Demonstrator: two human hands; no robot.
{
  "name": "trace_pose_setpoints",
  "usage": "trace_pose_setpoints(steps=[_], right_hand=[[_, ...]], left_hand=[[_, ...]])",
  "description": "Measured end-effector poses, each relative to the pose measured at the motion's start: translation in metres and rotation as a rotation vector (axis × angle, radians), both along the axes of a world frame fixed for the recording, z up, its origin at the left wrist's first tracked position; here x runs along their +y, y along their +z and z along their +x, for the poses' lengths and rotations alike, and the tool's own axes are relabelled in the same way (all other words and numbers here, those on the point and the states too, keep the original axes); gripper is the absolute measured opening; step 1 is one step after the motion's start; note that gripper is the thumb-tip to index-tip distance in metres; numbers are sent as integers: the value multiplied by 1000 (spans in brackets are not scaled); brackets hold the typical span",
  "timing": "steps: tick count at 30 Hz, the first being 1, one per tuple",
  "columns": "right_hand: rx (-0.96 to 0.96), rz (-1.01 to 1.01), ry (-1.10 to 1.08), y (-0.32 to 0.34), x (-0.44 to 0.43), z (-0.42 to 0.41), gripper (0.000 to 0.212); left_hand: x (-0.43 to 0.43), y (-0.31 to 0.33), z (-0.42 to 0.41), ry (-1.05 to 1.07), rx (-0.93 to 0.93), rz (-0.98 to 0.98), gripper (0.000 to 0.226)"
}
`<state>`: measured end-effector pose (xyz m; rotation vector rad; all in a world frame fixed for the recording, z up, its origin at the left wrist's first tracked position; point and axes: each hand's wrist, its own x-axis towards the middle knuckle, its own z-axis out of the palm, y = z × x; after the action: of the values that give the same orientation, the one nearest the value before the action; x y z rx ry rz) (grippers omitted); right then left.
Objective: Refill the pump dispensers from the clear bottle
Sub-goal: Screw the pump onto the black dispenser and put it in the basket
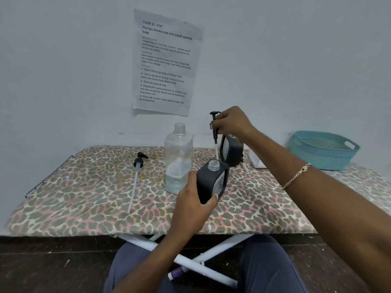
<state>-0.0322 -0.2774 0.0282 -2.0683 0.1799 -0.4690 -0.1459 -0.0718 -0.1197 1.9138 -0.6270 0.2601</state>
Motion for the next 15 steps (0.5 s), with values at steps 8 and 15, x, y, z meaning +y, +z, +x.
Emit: trace_pose_setpoints(steps=[8,15], right_hand=[[-314,270,197,50,-2,-79,26],[-357,220,278,55,6,-121,20]], left_hand=[[3,5,-2,-25,52,-30,49],[4,6,-2,-60,70,-48,50]])
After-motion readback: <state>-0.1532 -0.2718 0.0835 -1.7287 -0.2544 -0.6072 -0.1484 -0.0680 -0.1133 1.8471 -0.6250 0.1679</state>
